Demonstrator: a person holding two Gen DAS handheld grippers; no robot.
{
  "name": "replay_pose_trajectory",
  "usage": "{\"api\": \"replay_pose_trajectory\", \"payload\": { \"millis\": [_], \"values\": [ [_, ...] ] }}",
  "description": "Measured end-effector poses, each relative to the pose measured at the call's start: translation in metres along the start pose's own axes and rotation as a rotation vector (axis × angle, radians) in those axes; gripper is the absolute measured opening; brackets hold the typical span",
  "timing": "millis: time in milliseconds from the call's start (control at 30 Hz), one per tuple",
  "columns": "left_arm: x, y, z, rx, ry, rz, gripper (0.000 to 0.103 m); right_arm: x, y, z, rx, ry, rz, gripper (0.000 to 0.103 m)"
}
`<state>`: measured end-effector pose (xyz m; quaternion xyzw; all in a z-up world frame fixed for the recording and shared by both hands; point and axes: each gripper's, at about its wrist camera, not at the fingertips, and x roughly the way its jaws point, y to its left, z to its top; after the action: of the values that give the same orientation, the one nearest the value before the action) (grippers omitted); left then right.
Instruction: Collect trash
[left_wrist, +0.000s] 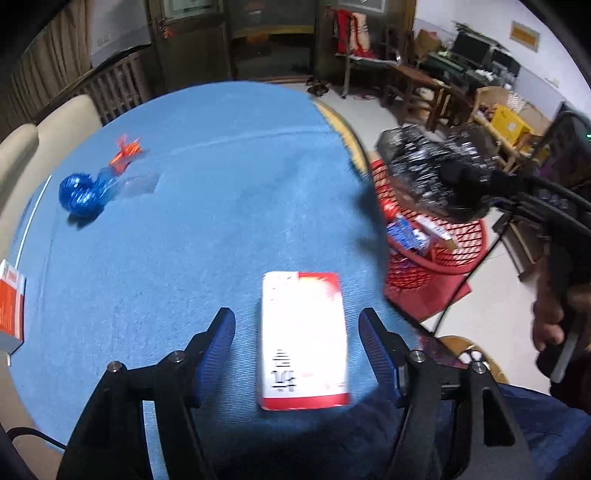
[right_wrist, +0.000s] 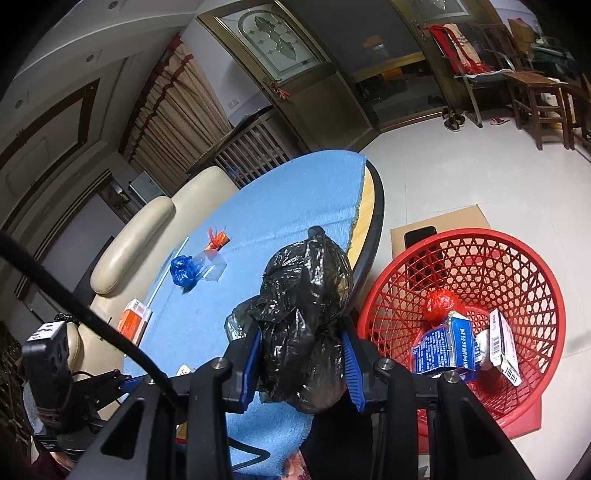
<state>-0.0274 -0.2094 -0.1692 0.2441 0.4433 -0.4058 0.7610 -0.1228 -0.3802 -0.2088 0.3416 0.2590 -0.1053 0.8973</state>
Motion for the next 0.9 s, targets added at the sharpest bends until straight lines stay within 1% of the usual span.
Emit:
{"api": "replay_pose_trajectory", "payload": {
  "millis": [33, 100, 167, 200, 233, 267, 333, 567, 700, 900],
  "values": [
    [0.003, 0.004, -0.001, -0.013, 0.01, 0.006, 0.07, 0.001, 0.0, 0.0, -0.002, 0.002, -0.001, 0.041],
    [0.007, 0.011, -0.003, -0.046, 0.024, -0.014, 0.07, 0.001, -0.001, 0.0, -0.001, 0.004, 0.0, 0.041],
    [0.006, 0.014, -0.004, -0.058, 0.013, -0.02, 0.07, 0.002, -0.001, 0.001, 0.002, 0.005, -0.001, 0.041],
    [0.004, 0.013, -0.004, -0.053, 0.002, -0.009, 0.066, 0.002, -0.002, 0.0, 0.004, 0.005, 0.0, 0.041],
    [0.003, 0.012, -0.004, -0.046, -0.011, 0.005, 0.06, 0.002, -0.002, 0.001, 0.005, 0.004, 0.0, 0.041],
    [0.002, 0.011, -0.005, -0.043, -0.014, 0.005, 0.049, 0.001, -0.002, 0.0, 0.005, 0.003, -0.001, 0.041],
    [0.003, 0.014, -0.003, -0.043, -0.021, 0.001, 0.049, 0.0, -0.002, 0.0, 0.003, 0.001, -0.002, 0.041],
    [-0.004, 0.014, 0.005, -0.024, -0.071, 0.039, 0.049, -0.004, -0.001, 0.0, 0.0, -0.007, -0.002, 0.041],
    [-0.012, 0.019, 0.018, -0.036, -0.102, 0.039, 0.049, -0.008, 0.0, 0.001, -0.001, -0.018, 0.0, 0.041],
    [-0.026, 0.01, 0.041, -0.009, -0.163, 0.055, 0.049, -0.019, 0.001, 0.005, -0.008, -0.046, -0.004, 0.041]
  ]
}}
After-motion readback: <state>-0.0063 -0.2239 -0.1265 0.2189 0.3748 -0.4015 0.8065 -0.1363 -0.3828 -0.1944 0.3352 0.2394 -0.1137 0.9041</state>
